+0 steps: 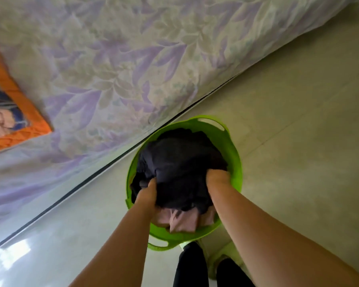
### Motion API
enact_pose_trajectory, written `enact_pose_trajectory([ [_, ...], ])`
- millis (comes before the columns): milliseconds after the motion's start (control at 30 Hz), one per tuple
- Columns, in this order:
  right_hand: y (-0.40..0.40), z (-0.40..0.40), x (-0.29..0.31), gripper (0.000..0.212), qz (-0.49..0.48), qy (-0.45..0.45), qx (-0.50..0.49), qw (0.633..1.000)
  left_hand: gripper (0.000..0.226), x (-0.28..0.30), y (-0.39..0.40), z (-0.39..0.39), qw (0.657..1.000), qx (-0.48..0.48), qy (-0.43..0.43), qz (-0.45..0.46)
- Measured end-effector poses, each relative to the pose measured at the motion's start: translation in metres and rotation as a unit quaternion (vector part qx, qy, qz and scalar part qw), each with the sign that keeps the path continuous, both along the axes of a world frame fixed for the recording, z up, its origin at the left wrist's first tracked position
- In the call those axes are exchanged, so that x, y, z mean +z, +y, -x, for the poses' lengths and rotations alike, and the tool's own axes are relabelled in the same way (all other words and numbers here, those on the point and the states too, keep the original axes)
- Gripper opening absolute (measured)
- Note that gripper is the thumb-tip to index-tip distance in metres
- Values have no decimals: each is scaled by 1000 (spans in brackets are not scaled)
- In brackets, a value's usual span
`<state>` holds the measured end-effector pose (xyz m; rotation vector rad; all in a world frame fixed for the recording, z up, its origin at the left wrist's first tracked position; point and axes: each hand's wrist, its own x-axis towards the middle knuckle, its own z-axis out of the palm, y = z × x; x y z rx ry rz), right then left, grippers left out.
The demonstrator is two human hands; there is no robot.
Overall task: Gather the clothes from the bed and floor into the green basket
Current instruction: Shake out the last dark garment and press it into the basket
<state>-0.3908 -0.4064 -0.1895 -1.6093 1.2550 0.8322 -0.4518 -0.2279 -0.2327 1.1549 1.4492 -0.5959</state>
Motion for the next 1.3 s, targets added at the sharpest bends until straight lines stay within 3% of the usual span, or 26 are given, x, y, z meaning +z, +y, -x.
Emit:
enact_pose_trajectory([
  [67,-8,-2,-3,55,128,-50,66,988,93,13,-8,-7,983,-127,52,-120],
  [133,-6,-3,-3,66,189,-96,170,962,86,37,-16,-14,933,-256,47,-249],
  [233,16,-9,-7,64,146,-145,303,930,74,29,-19,-6,844,-438,-34,-308],
  [367,53,-14,-24,75,34,-127,428,894,55,14,-26,-1,881,-440,-34,-172],
  [467,70,-18,-52,79,16,-93,525,846,55,-9,-20,6,875,-460,8,-152],
  [767,69,-37,-133,85,71,15,669,740,75,-75,-58,11,887,-452,58,-69],
  [867,63,-47,-160,86,91,33,721,686,82,-89,-81,-6,908,-398,116,-60],
  [933,61,-53,-168,87,94,40,739,665,87,-95,-87,-13,904,-397,137,-84],
  [1100,65,-80,-203,84,96,44,765,635,93,-124,-88,-44,910,-358,162,-129],
  [1300,68,-85,-231,80,127,26,755,643,86,-147,-93,-53,909,-336,169,-181],
])
